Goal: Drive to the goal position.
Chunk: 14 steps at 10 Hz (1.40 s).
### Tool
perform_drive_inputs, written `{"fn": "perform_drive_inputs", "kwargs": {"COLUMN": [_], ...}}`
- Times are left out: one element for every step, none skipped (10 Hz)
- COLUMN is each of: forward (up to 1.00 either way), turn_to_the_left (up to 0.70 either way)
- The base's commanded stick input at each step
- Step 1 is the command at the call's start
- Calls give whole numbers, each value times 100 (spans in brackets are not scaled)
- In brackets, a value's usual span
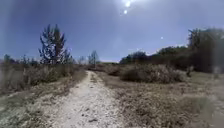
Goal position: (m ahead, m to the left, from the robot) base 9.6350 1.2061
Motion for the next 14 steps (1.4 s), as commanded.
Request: {"fn": "perform_drive_inputs", "kwargs": {"forward": [70,70,70,70,70,70,70,70,70,70,70,70,70,70], "turn_to_the_left": [0,0,6,31,0,0,0,0,0,0,0,0,0,0]}}
